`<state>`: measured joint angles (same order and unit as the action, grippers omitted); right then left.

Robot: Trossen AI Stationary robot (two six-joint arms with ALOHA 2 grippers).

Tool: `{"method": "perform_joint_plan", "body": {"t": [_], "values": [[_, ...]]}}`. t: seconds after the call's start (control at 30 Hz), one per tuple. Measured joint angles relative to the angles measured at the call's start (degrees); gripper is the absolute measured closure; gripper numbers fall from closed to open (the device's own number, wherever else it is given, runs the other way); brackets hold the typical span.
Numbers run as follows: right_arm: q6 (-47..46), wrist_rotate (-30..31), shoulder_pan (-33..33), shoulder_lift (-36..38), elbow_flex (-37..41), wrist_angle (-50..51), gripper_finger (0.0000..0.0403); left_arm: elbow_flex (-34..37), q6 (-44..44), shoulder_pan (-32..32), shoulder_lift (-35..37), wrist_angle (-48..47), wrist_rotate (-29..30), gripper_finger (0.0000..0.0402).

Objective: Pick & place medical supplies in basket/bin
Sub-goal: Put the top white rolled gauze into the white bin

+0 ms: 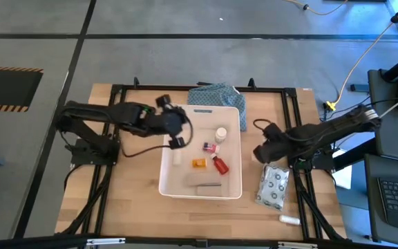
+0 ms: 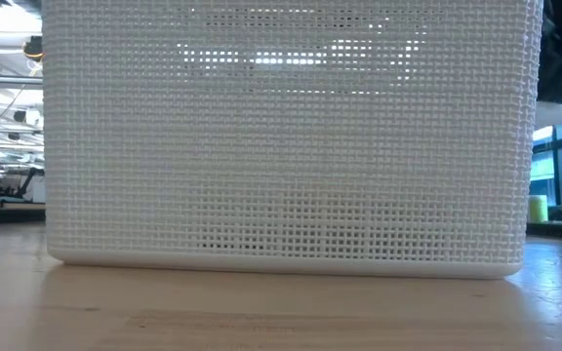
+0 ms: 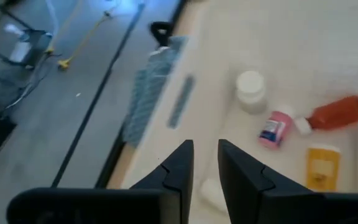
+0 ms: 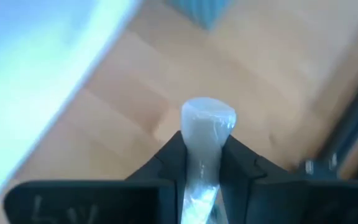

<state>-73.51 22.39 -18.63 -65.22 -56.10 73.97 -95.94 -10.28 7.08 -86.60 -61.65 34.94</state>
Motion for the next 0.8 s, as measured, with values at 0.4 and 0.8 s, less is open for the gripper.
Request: {"method": "perform_joint_plan", "body": {"t": [0.4,0.8], "values": [[34.0,17.6,0.7,3.0,-9.5,-23.1,0.033,5.1,-23.9,3.6,10.0,-17.3,14.9,0.0345],[70.7,7.2,5.6,-2.9,-12.1,-57.1,0.033,25.5,-35.5,4.2,11.5,-16.8,16.0,0.0349]]}}
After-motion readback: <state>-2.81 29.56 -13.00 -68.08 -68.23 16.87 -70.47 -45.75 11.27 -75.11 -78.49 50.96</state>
